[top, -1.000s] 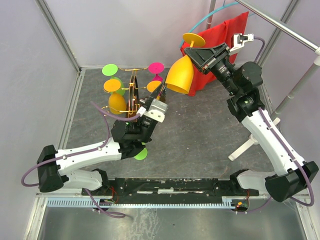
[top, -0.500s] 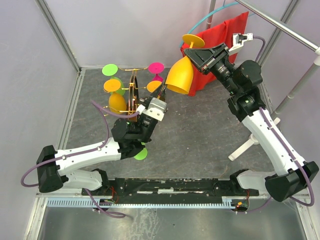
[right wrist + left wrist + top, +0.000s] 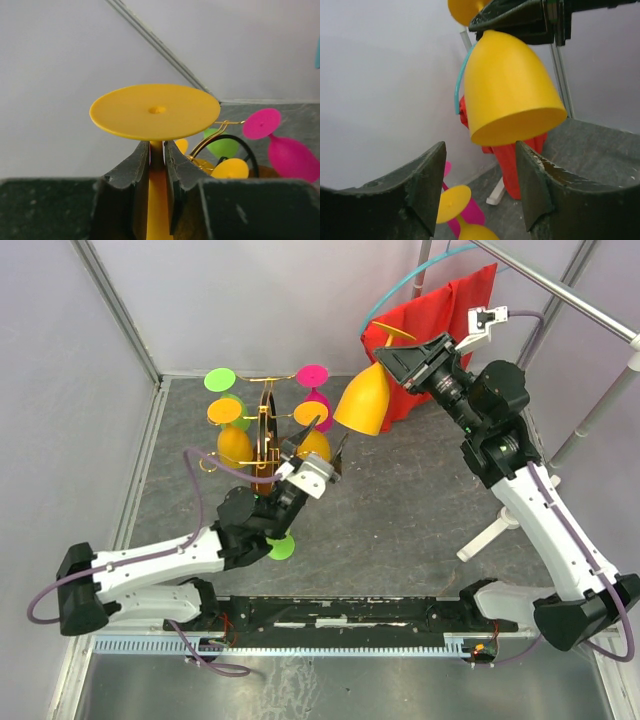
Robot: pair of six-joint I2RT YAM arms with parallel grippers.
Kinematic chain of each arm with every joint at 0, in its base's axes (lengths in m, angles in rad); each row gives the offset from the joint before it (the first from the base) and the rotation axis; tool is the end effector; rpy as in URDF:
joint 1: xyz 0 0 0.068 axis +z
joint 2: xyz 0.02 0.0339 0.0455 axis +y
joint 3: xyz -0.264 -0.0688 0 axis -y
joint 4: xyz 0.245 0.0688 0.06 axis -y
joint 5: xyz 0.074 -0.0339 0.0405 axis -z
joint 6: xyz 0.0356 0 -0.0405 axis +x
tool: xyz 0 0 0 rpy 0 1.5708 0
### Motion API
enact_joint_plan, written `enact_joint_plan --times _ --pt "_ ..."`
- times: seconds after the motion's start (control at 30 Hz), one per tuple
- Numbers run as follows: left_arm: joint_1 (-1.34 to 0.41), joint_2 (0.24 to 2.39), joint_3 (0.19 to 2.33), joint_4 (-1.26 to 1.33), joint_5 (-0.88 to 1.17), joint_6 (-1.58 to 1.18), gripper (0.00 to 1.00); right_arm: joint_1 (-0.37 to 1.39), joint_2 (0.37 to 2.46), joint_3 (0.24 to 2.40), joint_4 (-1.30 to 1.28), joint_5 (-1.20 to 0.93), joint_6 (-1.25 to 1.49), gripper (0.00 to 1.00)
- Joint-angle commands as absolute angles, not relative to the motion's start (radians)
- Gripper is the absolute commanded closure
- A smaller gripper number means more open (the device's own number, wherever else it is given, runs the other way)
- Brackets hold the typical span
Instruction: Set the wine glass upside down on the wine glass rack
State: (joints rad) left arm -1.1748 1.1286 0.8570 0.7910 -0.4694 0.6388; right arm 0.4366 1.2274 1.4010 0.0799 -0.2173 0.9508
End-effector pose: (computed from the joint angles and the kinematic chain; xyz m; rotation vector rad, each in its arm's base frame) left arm 0.1117 -0.2253 0.3967 0.5501 0.9700 -0.2329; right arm 0.2390 0.1200 0.4908 0.1690 1.4372 1.3040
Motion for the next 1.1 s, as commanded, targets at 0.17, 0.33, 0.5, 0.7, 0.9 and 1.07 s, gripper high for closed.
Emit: enact_joint_plan --times 0.17,0.33,0.5,0.7,0.9,1.07 --pt "-1.178 0.961 0.827 0.581 -0.524 0.482 0.34 0.439 1.164 1.465 -0.070 -0.160 0.633 0.99" --pt "-1.167 1.007 1.040 0.409 -0.640 0.513 0.27 0.439 1.112 1.404 -0.166 -0.262 0.421 0.99" --pt "-0.991 1.093 1.358 0.136 -0.467 0.303 0.27 0.450 1.007 1.205 -0.054 -0.341 0.294 0.99" --pt "-0.752 1.261 1.595 -0.038 -0.199 0.109 0.24 0.492 0.906 0.986 0.106 -0.361 0.223 0.99" --pt "-0.588 1.378 1.678 -0.050 0.005 -0.022 0.24 0.593 0.853 0.804 0.306 -0.275 0.217 0.99" --pt "-0.529 1.367 1.614 -0.003 0.029 -0.055 0.25 0.688 0.857 0.679 0.504 -0.178 0.207 0.99"
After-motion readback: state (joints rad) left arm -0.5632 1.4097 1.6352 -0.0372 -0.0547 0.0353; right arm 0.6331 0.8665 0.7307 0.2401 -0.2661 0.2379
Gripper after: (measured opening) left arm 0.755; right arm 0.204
